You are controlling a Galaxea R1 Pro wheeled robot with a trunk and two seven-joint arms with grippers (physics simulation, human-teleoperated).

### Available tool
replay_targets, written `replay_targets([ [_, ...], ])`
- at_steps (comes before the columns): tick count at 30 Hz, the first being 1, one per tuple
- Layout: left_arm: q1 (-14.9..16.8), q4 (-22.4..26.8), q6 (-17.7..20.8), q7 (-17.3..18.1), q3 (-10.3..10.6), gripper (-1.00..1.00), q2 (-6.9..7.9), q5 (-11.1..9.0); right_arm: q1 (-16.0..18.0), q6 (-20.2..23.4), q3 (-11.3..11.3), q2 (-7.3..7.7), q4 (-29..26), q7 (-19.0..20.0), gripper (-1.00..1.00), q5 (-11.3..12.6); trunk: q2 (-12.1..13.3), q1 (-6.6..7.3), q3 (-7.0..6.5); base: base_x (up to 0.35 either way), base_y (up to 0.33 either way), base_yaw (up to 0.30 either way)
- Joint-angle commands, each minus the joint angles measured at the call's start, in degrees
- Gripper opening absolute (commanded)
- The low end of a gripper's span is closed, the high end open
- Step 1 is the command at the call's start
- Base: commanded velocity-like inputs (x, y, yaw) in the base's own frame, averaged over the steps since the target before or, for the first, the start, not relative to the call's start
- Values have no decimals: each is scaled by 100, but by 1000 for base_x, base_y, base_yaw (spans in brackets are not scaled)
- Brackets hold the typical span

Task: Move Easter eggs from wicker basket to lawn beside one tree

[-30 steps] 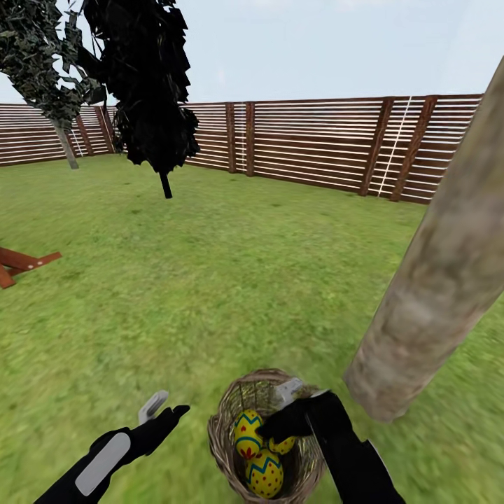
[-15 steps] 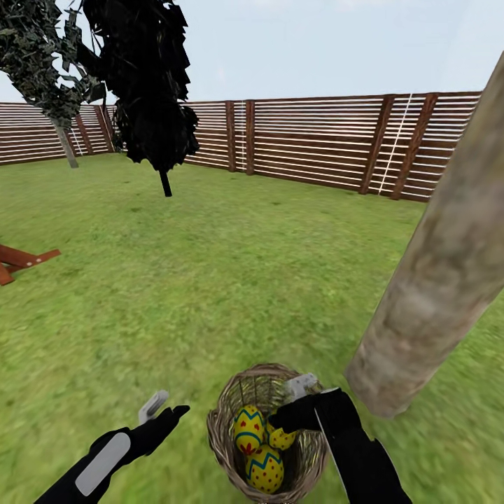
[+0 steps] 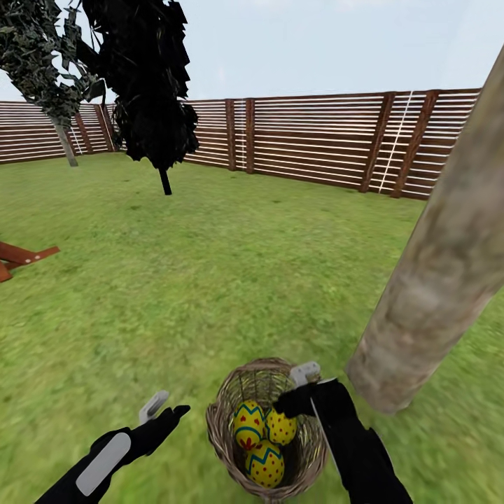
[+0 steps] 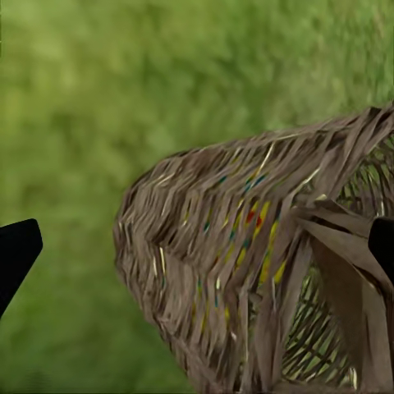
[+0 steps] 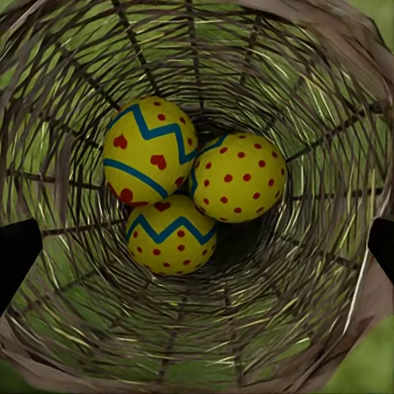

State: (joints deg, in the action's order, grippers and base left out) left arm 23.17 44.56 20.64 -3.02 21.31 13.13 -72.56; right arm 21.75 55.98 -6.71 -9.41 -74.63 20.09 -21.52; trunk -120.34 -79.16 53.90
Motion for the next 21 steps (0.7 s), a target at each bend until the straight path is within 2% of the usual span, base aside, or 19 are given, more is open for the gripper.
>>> replay_targets([
  [1, 4, 6, 1, -32, 22, 100, 6, -61, 14, 29, -7, -8, 50, 48, 100, -60, -44, -22, 24, 0, 0, 0],
  [6, 4, 1, 0, -32, 22, 100, 5, -64, 386, 69, -13, -39, 538, 40, 100, -54, -244, -132, 113, 0, 0, 0],
  [9, 4, 0, 0, -32, 22, 100, 5, -64, 779, 71, -14, -54, 1205, 40, 100, -56, -365, -197, 167, 0, 0, 0],
  [12, 4, 0, -1, -32, 22, 100, 5, -65, 1019, 67, -14, -58, 1582, 39, 100, -61, -485, -263, 221, 0, 0, 0],
  [21, 4, 0, -7, -34, 22, 100, 5, -65, 1228, 67, -117, -58, 1730, 22, 100, -74, -846, -461, 383, 0, 0, 0],
])
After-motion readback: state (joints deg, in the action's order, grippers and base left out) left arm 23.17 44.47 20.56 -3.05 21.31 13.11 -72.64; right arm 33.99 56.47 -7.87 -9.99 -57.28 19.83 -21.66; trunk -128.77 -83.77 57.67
